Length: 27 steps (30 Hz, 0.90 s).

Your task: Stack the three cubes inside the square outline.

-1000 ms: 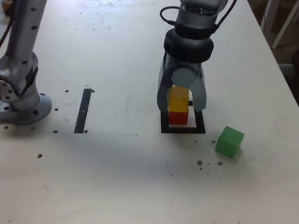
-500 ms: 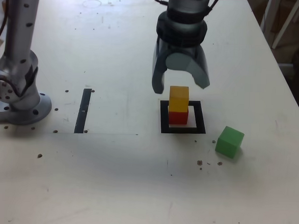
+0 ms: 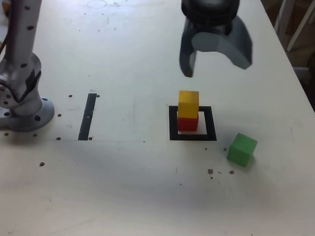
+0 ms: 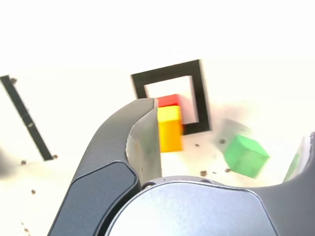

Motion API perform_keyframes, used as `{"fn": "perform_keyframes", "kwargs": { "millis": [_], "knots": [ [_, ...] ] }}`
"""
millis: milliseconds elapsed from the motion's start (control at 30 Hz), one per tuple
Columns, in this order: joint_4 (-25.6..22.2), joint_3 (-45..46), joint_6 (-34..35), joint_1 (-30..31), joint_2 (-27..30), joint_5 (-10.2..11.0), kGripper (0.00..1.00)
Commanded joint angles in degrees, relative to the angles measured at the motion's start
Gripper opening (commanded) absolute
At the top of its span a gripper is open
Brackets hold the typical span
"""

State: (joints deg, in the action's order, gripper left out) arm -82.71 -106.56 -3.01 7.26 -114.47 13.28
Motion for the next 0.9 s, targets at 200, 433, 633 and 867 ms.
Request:
{"fn": "perform_keyframes", "kwargs": {
  "millis": [200,433,633,867],
  "knots": [
    [-1.26,-9.77,-5.19,3.27,-4.21,2.47,1.0],
    [-2.18,-13.9,-8.21,4.67,-7.66,1.15,1.0],
    [-2.2,-14.26,-9.98,5.45,-10.46,-1.77,0.99],
    [-2.57,-13.91,-10.2,6.65,-13.14,-4.01,0.98]
  ]
}}
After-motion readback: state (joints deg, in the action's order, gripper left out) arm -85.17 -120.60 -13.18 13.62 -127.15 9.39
